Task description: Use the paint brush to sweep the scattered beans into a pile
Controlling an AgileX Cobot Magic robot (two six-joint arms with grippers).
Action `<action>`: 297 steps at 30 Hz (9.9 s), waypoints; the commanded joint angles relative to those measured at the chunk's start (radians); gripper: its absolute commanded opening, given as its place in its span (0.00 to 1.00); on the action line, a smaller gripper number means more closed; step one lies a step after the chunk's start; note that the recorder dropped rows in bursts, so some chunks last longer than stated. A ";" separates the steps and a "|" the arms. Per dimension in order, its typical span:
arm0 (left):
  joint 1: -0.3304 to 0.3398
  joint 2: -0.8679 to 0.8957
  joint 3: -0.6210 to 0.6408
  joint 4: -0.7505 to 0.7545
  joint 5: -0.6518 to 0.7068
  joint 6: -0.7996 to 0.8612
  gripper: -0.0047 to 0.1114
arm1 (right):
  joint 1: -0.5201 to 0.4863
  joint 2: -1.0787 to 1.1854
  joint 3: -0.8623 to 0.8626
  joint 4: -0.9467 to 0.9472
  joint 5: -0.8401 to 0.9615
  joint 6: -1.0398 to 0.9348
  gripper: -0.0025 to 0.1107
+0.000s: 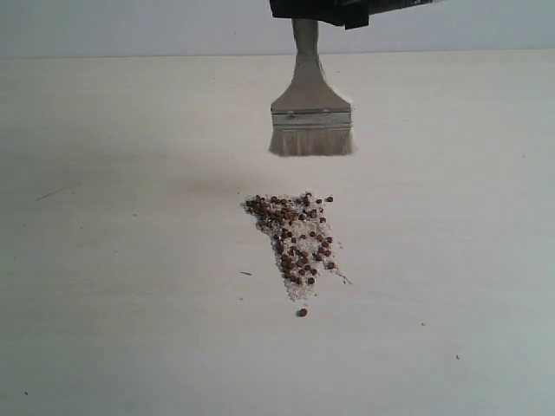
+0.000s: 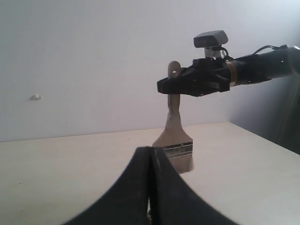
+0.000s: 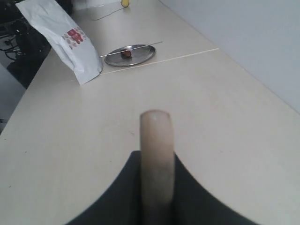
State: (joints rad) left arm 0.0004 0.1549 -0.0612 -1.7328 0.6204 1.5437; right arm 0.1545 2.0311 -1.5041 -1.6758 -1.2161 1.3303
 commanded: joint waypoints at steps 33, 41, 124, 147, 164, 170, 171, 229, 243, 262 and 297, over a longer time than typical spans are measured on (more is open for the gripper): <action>0.003 -0.009 0.005 -0.012 0.002 -0.007 0.04 | 0.186 -0.253 0.803 0.174 -0.005 -0.601 0.02; 0.003 -0.009 0.005 -0.012 0.002 -0.007 0.04 | 0.151 -0.135 0.719 0.203 -0.005 -0.658 0.02; 0.003 -0.009 0.005 -0.012 0.002 -0.007 0.04 | 0.370 -0.399 1.138 2.064 0.148 -1.215 0.02; 0.003 -0.009 0.005 -0.012 0.002 -0.007 0.04 | 0.381 -0.364 1.089 2.055 0.089 -1.101 0.02; 0.003 -0.009 0.005 -0.012 0.002 -0.007 0.04 | 0.381 -0.746 1.420 2.081 0.059 -1.116 0.02; 0.003 -0.009 0.005 -0.012 0.002 -0.007 0.04 | 0.381 -0.749 1.454 1.892 0.060 -1.080 0.02; 0.003 -0.009 0.005 -0.012 0.002 -0.007 0.04 | 0.381 -0.749 1.454 1.839 0.047 -1.080 0.02; 0.003 -0.009 0.005 -0.012 0.002 -0.007 0.04 | 0.381 -0.191 0.205 2.070 1.922 -1.775 0.02; 0.003 -0.009 0.005 -0.012 0.002 -0.007 0.04 | 0.381 -0.167 0.159 2.056 1.792 -1.798 0.02; 0.003 -0.009 0.005 -0.012 0.002 -0.007 0.04 | 0.368 -0.337 0.159 2.055 1.869 -1.796 0.02; 0.003 -0.009 0.005 -0.012 0.002 -0.007 0.04 | 0.059 -0.143 0.312 2.470 2.095 -1.954 0.02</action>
State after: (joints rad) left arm 0.0004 0.1549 -0.0612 -1.7328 0.6204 1.5437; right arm 0.2199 1.8776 -1.1955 0.8106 0.9104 -0.6531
